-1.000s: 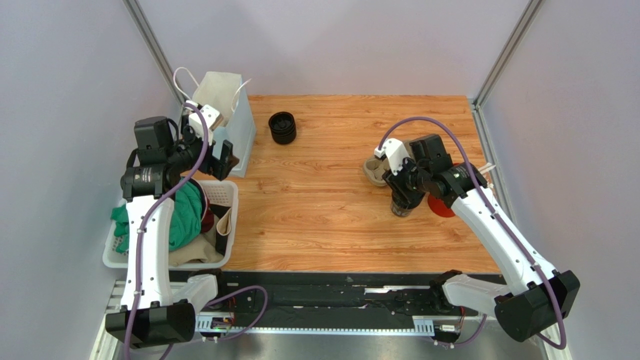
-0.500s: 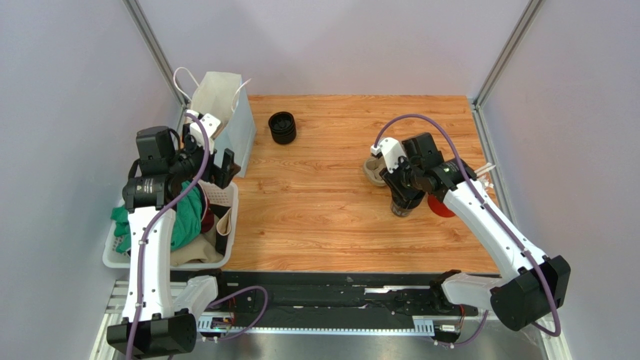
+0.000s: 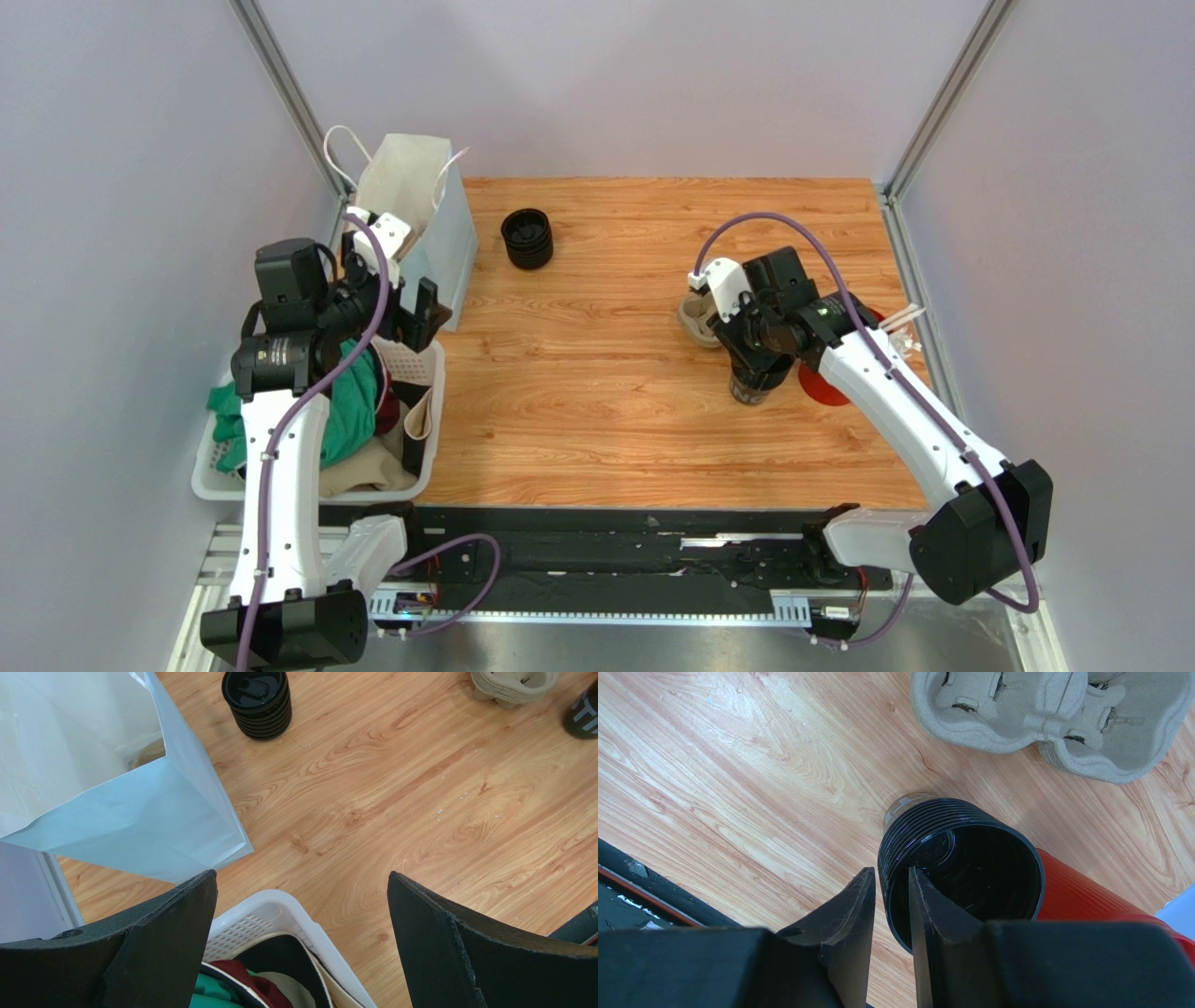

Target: Pack the takeout coffee

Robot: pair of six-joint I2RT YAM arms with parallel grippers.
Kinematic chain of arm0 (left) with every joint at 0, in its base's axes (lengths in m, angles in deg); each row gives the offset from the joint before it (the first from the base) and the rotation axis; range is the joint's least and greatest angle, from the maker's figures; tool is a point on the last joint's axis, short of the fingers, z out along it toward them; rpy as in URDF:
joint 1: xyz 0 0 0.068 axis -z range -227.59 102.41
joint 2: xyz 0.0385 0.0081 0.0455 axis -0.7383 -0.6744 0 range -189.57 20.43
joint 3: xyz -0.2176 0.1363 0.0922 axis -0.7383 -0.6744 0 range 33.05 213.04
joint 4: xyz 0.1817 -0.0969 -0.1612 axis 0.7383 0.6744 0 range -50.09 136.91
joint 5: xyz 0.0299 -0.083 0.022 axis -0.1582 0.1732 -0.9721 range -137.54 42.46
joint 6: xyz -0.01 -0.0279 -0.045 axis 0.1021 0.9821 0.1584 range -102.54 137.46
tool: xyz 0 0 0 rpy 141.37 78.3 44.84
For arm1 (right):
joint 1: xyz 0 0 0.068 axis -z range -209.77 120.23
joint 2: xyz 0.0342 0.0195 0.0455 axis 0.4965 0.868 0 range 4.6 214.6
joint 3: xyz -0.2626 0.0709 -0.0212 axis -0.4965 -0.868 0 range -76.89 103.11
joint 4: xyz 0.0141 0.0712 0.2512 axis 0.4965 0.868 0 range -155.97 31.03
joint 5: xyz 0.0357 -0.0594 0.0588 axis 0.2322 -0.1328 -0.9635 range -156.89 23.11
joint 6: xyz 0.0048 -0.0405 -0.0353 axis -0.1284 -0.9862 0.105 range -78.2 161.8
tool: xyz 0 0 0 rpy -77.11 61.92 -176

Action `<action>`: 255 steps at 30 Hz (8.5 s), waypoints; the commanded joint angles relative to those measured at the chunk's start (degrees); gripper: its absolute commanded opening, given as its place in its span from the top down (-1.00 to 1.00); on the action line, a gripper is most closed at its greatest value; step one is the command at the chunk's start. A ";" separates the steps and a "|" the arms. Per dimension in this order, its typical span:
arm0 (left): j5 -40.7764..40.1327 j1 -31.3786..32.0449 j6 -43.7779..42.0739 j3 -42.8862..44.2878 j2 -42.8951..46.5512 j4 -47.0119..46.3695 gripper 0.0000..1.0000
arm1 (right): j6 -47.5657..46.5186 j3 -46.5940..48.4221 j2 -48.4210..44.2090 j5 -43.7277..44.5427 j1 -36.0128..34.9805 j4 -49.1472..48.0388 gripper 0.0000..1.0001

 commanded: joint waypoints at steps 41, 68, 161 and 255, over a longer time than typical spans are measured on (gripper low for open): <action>0.84 -0.18 1.53 -1.58 0.16 -3.45 -0.98 | 1.32 0.23 0.75 -0.32 2.14 -1.95 0.81; 0.75 -0.18 1.70 -1.85 -0.37 -3.62 -0.98 | 2.20 -0.21 -1.01 1.45 3.72 -4.24 0.78; 0.93 -0.18 1.70 -1.93 -2.04 -3.88 -0.98 | 0.18 -0.65 -6.28 9.97 0.12 -7.75 1.00; -1.45 -0.27 2.49 -1.67 -2.92 -4.59 -0.98 | -14.24 12.88 5.92 34.58 -30.19 -20.31 1.00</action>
